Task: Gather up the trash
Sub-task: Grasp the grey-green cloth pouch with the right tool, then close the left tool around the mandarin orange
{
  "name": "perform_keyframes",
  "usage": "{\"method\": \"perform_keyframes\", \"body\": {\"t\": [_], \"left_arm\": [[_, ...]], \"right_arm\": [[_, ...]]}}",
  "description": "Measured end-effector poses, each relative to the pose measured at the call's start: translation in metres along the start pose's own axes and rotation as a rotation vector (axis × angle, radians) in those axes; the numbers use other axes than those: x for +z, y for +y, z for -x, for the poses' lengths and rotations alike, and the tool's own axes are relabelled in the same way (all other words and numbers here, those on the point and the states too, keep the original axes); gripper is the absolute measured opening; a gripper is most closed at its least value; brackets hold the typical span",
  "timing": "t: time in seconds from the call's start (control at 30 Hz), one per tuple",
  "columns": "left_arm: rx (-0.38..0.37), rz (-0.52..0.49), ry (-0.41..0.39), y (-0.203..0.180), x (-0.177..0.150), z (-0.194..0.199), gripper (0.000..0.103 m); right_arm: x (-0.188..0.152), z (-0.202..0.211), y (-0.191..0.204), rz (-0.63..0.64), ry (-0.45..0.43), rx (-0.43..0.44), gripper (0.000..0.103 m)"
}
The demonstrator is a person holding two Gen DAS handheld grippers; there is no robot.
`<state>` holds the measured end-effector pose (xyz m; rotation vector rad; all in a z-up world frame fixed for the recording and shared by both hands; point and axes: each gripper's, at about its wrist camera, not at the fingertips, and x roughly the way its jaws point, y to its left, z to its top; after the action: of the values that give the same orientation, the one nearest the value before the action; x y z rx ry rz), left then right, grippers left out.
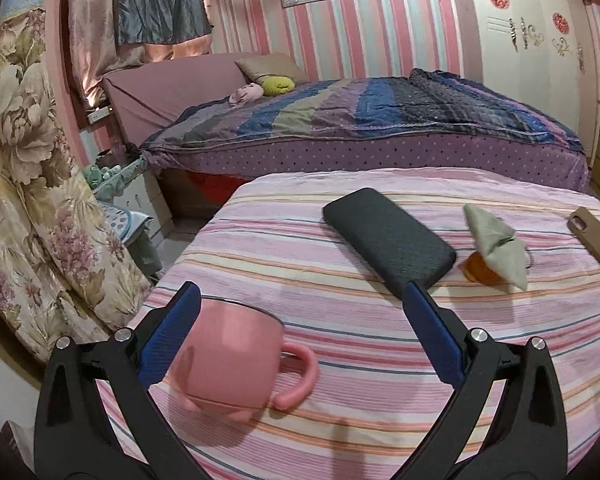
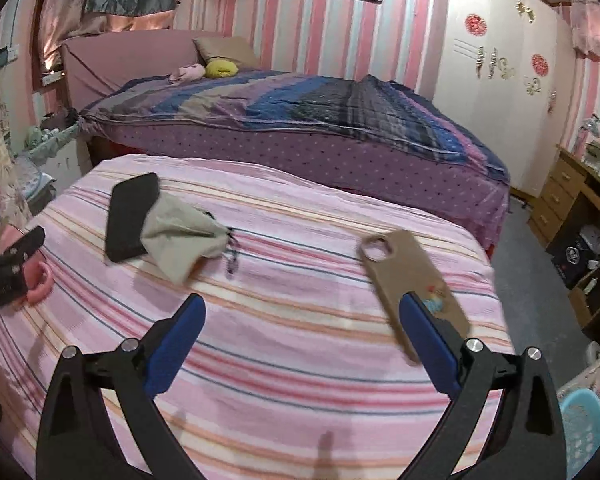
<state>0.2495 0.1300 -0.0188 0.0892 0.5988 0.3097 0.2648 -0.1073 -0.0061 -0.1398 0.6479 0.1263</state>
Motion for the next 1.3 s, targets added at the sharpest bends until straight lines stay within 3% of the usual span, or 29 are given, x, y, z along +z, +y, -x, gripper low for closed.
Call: {"method": "perform_keyframes", "body": {"t": [0.37, 0.6, 0.73, 0.8, 0.87, 0.9, 1.07, 1.17, 1.3], "left_arm": [[0.021, 0.052, 0.028, 0.015, 0.006, -0.015, 0.097], [0.047, 0.086, 0.053, 0.024, 0.011, -0.030, 0.097], [0.020, 0.113, 0.055, 0.024, 0.017, -0.033, 0.097], [0.016, 0.104, 0.052, 0.019, 0.018, -0.032, 0.097], [0.014, 0.092, 0.055, 0.014, 0.019, -0.034, 0.097], [0.012, 0.087, 0.056, 0.012, 0.019, -0.034, 0.097], [-0.002, 0.061, 0.059, -0.004, 0.021, -0.036, 0.097], [-0.030, 0.050, 0.060, -0.016, 0.023, -0.035, 0.097], [-0.057, 0.023, 0.063, -0.035, 0.024, -0.034, 0.097]], "right_arm": [[0.022, -0.037, 0.052, 0.126, 0.007, 0.089, 0.094], [0.021, -0.073, 0.077, 0.185, 0.069, 0.146, 0.087], [0.021, -0.084, 0.084, 0.198, 0.095, 0.164, 0.083], [0.022, -0.092, 0.087, 0.202, 0.112, 0.184, 0.079], [0.022, -0.097, 0.087, 0.206, 0.129, 0.200, 0.061], [0.021, -0.100, 0.085, 0.199, 0.138, 0.212, 0.054], [0.023, -0.094, 0.058, 0.129, 0.115, 0.242, 0.043], [0.024, -0.092, 0.049, 0.119, 0.109, 0.226, 0.042], [0.019, -0.089, 0.006, 0.032, 0.108, 0.198, 0.042]]}}
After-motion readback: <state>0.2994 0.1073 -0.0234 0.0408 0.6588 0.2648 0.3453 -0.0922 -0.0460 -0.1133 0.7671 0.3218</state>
